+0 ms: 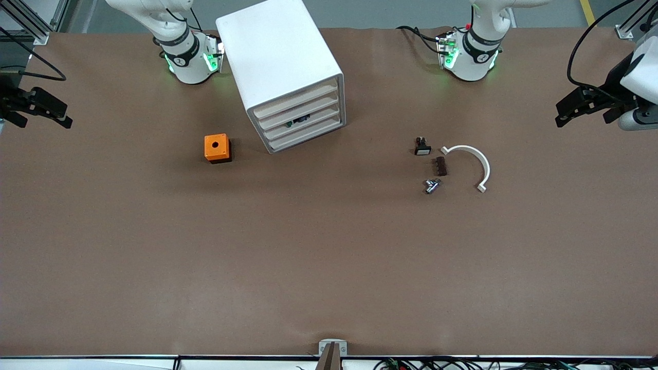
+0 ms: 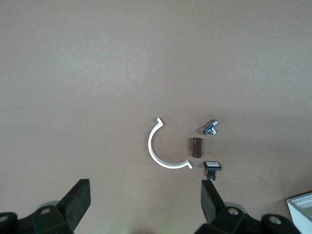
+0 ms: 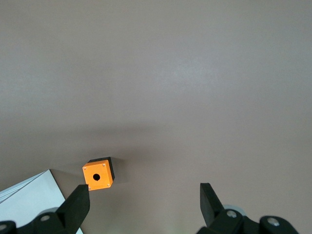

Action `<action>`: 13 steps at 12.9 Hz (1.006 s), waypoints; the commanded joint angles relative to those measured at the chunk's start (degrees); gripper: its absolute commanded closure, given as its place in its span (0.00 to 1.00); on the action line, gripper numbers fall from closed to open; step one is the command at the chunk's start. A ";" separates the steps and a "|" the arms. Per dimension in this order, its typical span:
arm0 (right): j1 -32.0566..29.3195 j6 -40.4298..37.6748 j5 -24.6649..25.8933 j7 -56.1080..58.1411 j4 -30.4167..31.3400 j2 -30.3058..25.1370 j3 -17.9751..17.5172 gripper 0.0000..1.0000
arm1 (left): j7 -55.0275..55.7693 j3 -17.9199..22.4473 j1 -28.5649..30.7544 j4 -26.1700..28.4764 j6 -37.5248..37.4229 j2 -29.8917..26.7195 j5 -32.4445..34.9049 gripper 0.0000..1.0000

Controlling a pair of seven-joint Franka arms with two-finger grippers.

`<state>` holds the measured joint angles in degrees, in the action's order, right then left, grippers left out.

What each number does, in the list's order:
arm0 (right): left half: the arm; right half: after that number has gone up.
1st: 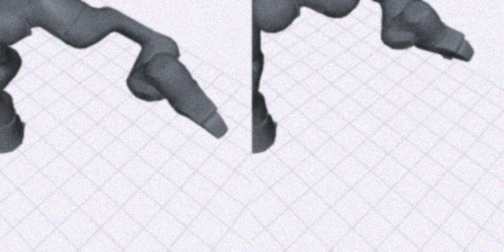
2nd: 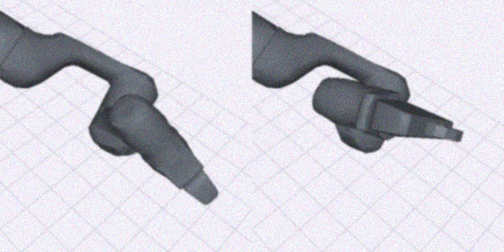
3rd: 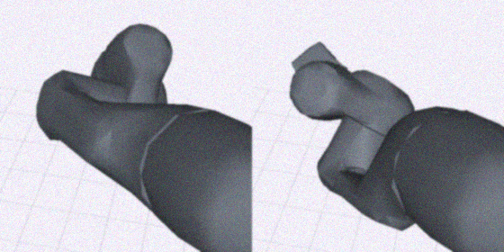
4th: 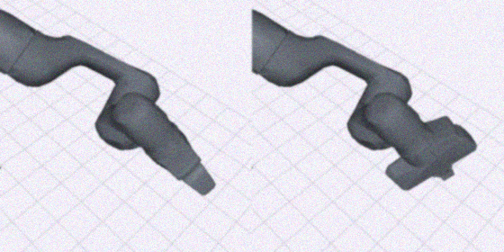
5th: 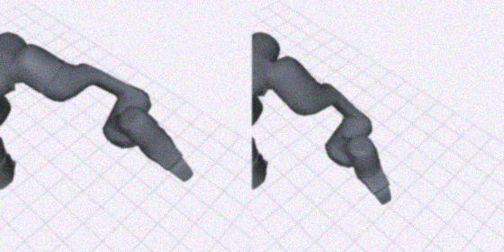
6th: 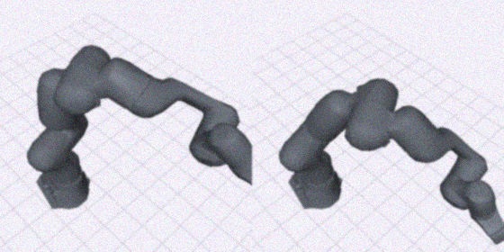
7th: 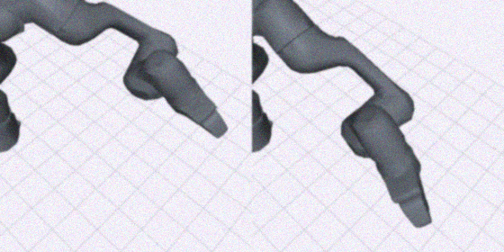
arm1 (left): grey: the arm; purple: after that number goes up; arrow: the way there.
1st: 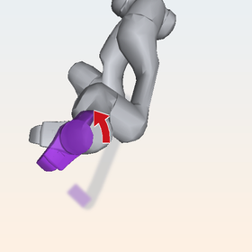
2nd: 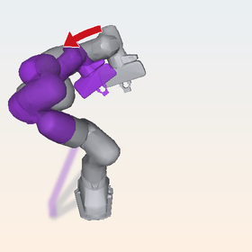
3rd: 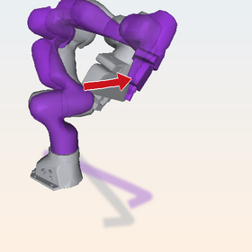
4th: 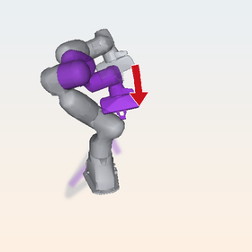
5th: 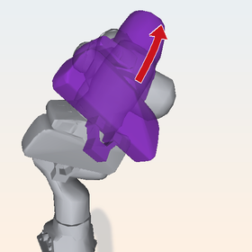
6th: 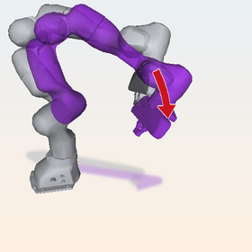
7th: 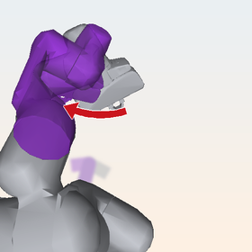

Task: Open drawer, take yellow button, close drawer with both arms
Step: 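Move the left gripper to the drawer while the right gripper approaches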

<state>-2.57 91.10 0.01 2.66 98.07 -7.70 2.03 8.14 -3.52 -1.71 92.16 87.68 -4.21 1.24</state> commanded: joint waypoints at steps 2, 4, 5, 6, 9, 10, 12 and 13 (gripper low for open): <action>0.29 0.05 -0.72 0.33 -0.08 -0.38 0.17 0.00 | -0.32 0.18 -0.40 -0.75 -0.40 0.16 0.17 0.00; 0.29 0.05 -0.72 0.24 -0.25 -0.30 0.26 0.00 | 0.38 0.18 -0.66 -1.72 -0.40 1.48 0.17 0.00; 0.29 -0.13 -0.72 0.24 -0.25 -0.29 0.26 0.00 | 0.38 0.18 -0.75 -2.85 -0.40 3.14 0.17 0.00; 0.29 -0.22 -0.63 0.24 -0.51 -0.21 0.26 0.00 | -0.31 0.18 -0.92 -4.08 -0.40 4.89 0.86 0.00; 0.20 -0.30 0.07 0.24 -0.78 -0.03 0.26 0.00 | 0.38 -1.30 -1.45 -6.11 -0.05 10.86 4.74 0.00; -0.15 -0.30 -0.01 0.16 -1.04 0.32 0.26 0.00 | 0.82 -1.57 -1.45 -7.07 0.39 13.06 4.30 0.00; -0.24 -0.39 0.42 0.15 -1.39 2.68 0.43 0.00 | 7.45 -1.57 -1.45 -9.71 0.48 18.25 0.19 0.00; -0.41 -0.31 0.34 0.24 -1.31 3.48 0.43 0.00 | 13.16 -1.57 -1.45 -9.72 0.83 19.75 -2.71 0.00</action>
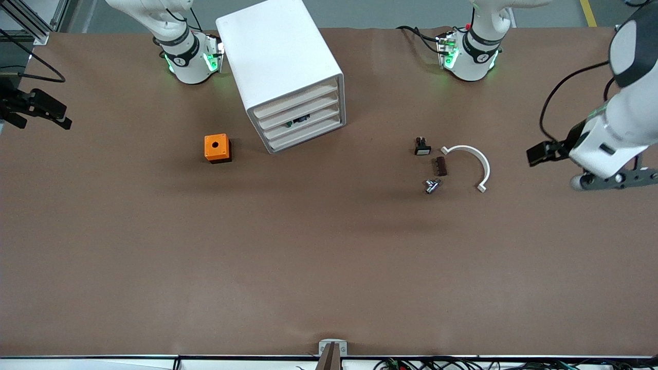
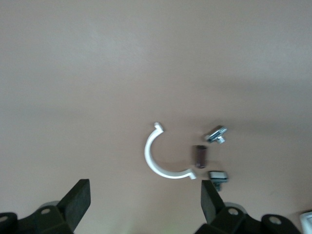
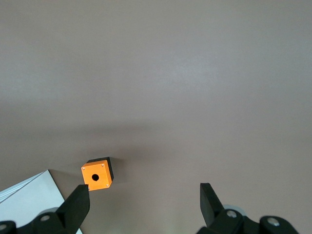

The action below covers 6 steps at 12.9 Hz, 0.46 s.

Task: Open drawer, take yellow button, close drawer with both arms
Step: 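Move the left gripper to the drawer while the right gripper approaches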

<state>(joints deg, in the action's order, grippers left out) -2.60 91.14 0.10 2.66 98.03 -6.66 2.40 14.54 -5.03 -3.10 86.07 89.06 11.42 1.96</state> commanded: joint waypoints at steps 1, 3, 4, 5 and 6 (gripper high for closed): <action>-0.56 -0.35 0.08 0.25 -1.52 4.27 0.06 0.00 | 12.56 -0.50 -0.24 -3.71 0.49 6.06 -4.85 0.00; -0.03 1.40 1.82 0.16 -3.09 9.34 0.06 0.00 | 23.98 -1.21 -2.77 -3.71 2.43 9.66 -5.13 0.00; -0.55 1.06 3.31 0.24 -5.37 12.43 0.06 0.00 | 30.83 -1.21 -4.97 -3.71 4.26 11.51 -5.13 0.00; -0.82 1.49 3.76 0.25 -6.00 13.76 0.06 0.00 | 37.69 -1.21 -6.64 -3.80 5.76 13.26 -5.13 0.00; -1.78 1.41 3.86 0.59 -6.35 14.99 0.15 0.00 | 44.63 -1.21 -9.01 -4.58 6.82 15.54 -5.13 0.00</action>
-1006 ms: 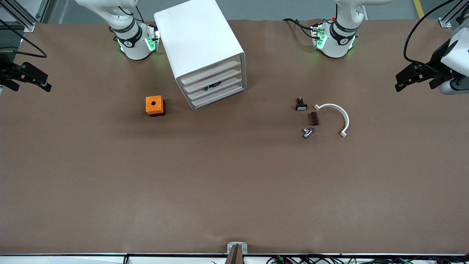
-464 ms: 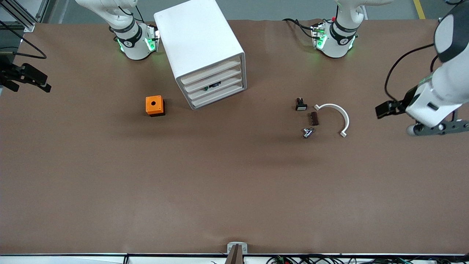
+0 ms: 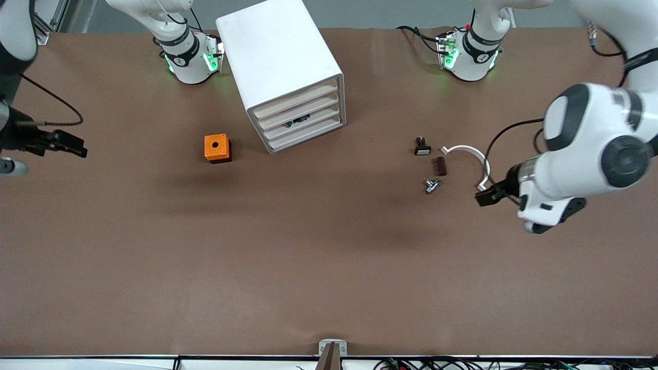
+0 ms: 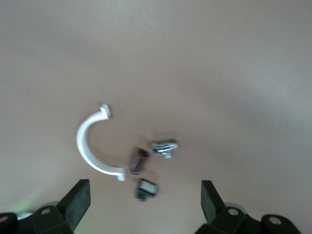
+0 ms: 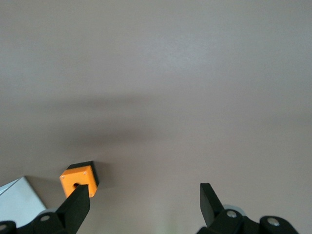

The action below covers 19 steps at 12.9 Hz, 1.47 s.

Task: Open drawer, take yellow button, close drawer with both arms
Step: 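Move the left gripper to the drawer while the right gripper approaches, then pull the white cabinet drawer open with the left gripper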

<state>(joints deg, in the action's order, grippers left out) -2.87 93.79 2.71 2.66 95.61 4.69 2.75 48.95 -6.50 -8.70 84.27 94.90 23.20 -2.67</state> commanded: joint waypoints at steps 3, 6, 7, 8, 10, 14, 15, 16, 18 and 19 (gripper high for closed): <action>-2.67 -1.33 -0.24 0.34 -3.77 3.84 -0.29 0.00 | 24.75 0.17 -9.21 -5.25 1.17 8.96 -1.02 0.00; -1.44 -2.03 -1.04 -1.07 -3.68 3.58 -0.47 0.00 | 42.23 0.17 -12.92 -5.08 1.52 10.28 -4.35 0.00; -1.35 -3.25 -2.43 -2.99 -3.68 3.49 -0.55 0.00 | 45.67 0.26 -14.40 -5.08 1.52 10.89 -6.28 0.00; -0.74 -4.22 -4.97 -8.05 -3.59 3.31 -0.56 0.00 | 49.45 0.26 -15.11 -5.08 1.52 12.21 -9.08 0.00; 2.06 -4.06 -7.19 -19.48 -3.42 3.05 -0.64 0.00 | 57.88 0.26 -17.21 -5.08 1.78 15.10 -15.67 0.00; 9.62 -3.44 -7.46 -30.69 -3.59 2.96 -0.64 0.00 | 71.01 0.17 -21.18 -4.81 2.31 17.05 -29.10 0.00; 11.73 -3.27 -7.37 -32.08 -3.68 2.96 -0.56 0.00 | 72.15 0.26 -22.23 -4.55 2.13 17.05 -32.54 0.00; 13.49 -2.22 -7.46 -36.10 -3.68 3.05 -0.56 0.00 | 75.47 0.17 -22.76 -4.64 2.05 17.05 -34.75 0.00; 15.69 -0.28 -7.72 -40.79 -3.68 3.22 -0.64 0.00 | 81.55 0.17 -22.85 -4.64 2.04 17.40 -40.19 0.00; 16.83 -0.02 -8.77 -41.76 -3.59 3.22 -0.56 0.00 | 82.18 0.17 -23.03 -4.64 1.70 17.84 -43.44 0.00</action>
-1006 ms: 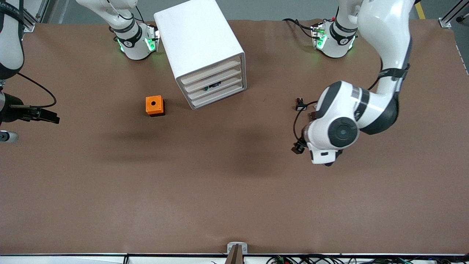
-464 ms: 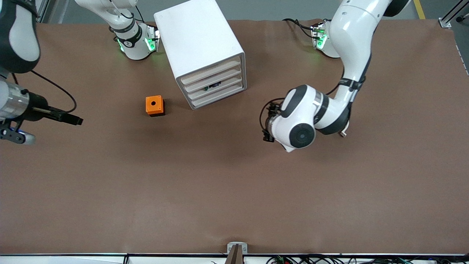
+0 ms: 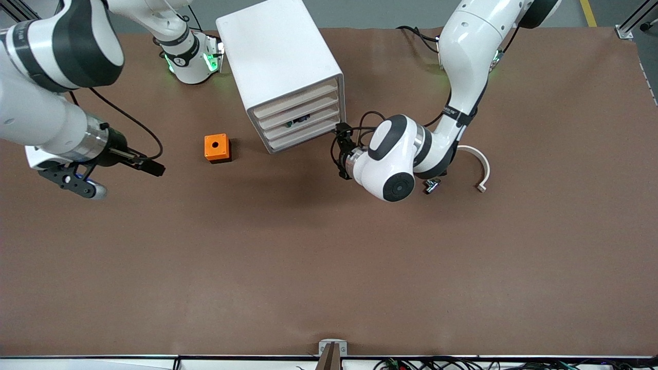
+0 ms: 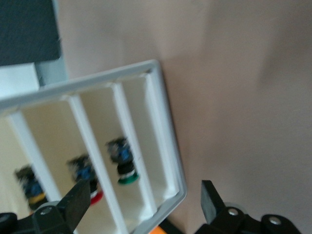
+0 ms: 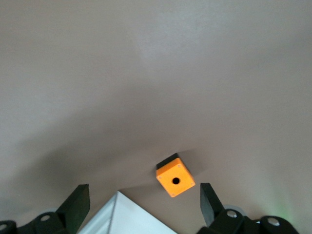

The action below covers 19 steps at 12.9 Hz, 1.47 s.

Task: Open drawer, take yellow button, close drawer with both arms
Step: 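Pull the white cabinet drawer open with the left gripper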

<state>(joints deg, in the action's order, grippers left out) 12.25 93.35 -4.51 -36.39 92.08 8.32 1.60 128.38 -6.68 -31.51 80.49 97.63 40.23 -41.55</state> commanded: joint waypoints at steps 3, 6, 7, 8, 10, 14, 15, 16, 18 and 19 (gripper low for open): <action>2.95 1.75 -1.74 -6.59 0.12 -0.23 0.60 0.00 | 5.65 0.35 -1.80 -0.87 -3.05 1.96 -9.85 0.00; 3.82 1.84 -1.74 -6.59 0.21 -0.14 0.60 0.00 | 7.40 0.35 -2.59 -0.87 -5.69 2.05 -13.72 0.08; 4.26 1.84 -1.65 -6.59 0.21 -0.14 0.60 0.00 | 8.02 -0.08 -3.12 -0.87 -6.04 2.31 -15.65 0.10; 4.27 1.75 -1.56 -6.59 0.21 -0.14 0.60 0.00 | 8.63 -0.26 -3.30 -0.78 -6.22 2.40 -17.06 0.12; 4.88 1.75 -1.03 -6.59 0.29 -0.14 0.60 0.00 | 11.09 -0.44 -4.96 -0.78 -7.01 2.75 -17.52 0.20; 5.15 3.32 -1.03 -7.46 2.40 -0.32 0.60 0.00 | 11.71 -1.49 -5.49 -0.78 -8.07 4.07 -17.60 0.42; 5.84 3.94 -1.64 -9.91 2.32 -0.49 0.51 0.00 | 11.80 -1.67 -5.84 -0.78 -8.07 4.42 -17.60 0.50; 6.72 4.38 -1.65 -11.06 2.14 -0.50 0.51 0.00 | 11.80 -1.67 -6.37 -0.78 -8.07 4.42 -17.60 0.72; 10.40 5.00 -1.39 -16.22 2.49 -0.32 0.60 0.00 | 11.80 -1.58 -6.29 -0.86 -8.07 4.51 -16.99 1.00; 13.55 6.04 -1.04 -21.05 3.27 -0.32 0.60 0.00 | 11.71 -1.58 -6.20 -0.95 -8.07 4.42 -16.82 1.00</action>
<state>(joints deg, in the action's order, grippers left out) 20.95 97.79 -5.57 -50.44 93.90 8.51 1.61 139.92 -8.54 -37.50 80.18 89.61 44.24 -58.31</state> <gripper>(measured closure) 0.000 0.859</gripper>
